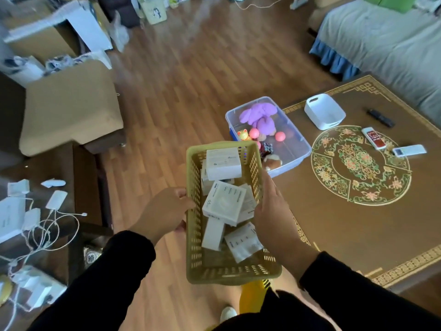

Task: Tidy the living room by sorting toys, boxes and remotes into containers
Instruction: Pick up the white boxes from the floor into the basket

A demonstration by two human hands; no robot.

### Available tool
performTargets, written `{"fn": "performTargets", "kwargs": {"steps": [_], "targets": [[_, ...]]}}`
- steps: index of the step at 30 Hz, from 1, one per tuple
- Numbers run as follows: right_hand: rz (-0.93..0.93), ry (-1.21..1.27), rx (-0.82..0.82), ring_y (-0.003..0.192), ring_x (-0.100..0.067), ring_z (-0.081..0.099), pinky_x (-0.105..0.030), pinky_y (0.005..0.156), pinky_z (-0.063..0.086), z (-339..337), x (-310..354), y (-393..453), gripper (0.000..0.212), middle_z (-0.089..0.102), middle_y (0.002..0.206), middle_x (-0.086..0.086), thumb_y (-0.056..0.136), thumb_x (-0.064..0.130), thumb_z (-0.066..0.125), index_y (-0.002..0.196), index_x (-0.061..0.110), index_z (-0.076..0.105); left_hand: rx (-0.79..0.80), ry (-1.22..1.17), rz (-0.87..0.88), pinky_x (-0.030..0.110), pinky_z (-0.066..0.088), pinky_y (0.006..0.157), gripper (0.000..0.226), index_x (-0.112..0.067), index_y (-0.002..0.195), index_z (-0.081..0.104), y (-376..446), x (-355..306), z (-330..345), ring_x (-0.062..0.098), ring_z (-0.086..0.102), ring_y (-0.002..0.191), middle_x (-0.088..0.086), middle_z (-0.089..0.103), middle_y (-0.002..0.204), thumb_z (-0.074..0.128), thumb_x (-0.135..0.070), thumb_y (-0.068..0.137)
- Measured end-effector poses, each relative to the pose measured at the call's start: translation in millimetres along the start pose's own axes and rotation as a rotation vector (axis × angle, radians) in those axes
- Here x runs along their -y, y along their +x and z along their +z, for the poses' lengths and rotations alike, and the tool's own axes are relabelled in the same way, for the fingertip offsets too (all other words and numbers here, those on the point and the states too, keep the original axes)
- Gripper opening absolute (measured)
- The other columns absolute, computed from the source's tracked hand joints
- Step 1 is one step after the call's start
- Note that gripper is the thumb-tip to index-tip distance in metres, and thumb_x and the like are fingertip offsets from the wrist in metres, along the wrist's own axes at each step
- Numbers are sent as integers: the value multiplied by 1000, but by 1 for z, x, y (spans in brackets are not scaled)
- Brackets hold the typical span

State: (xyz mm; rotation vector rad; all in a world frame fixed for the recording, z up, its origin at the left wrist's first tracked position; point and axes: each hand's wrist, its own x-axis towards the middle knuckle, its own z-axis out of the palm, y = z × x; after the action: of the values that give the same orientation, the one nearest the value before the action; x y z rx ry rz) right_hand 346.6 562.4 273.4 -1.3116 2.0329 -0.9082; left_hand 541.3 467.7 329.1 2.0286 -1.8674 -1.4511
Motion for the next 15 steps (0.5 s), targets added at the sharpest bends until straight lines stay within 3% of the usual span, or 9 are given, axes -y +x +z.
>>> {"fn": "performTargets", "kwargs": {"steps": [3, 6, 10, 13, 15], "targets": [[-21, -10, 20, 130, -25, 46, -26, 99, 38, -11, 3, 46, 83, 42, 149, -8, 81, -12, 38, 155, 20, 20, -5, -22, 1, 37, 62, 62, 17, -21, 90, 74, 32, -26, -7, 21, 71, 53, 0, 78, 75, 57, -18, 91], [-28, -27, 46, 118, -29, 54, -25, 87, 41, -15, 7, 86, 82, 45, 141, -11, 83, -14, 38, 156, 18, 19, -17, -45, -15, 34, 60, 58, 17, -19, 90, 74, 61, -45, -15, 22, 69, 52, 5, 78, 77, 57, -16, 91], [-6, 21, 38, 98, -14, 47, -26, 81, 39, -11, 17, 136, 81, 53, 128, -7, 83, -12, 37, 154, 25, 22, -39, -53, -10, 32, 60, 57, 17, -22, 90, 75, 108, -64, -35, 19, 69, 50, 0, 78, 74, 58, -18, 92], [21, -34, 52, 93, -12, 45, -18, 76, 34, -4, 25, 174, 77, 56, 130, -8, 86, -11, 40, 154, 21, 22, -44, -47, 19, 29, 59, 55, 18, -27, 88, 74, 145, -75, -52, 17, 69, 50, -6, 77, 72, 59, -21, 93], [37, -128, 69, 89, -15, 48, -12, 64, 31, 5, 32, 200, 75, 57, 129, -11, 89, -9, 42, 155, 15, 19, -38, -37, 33, 27, 56, 52, 18, -28, 88, 74, 172, -80, -67, 16, 69, 49, -6, 77, 72, 58, -21, 93]]}}
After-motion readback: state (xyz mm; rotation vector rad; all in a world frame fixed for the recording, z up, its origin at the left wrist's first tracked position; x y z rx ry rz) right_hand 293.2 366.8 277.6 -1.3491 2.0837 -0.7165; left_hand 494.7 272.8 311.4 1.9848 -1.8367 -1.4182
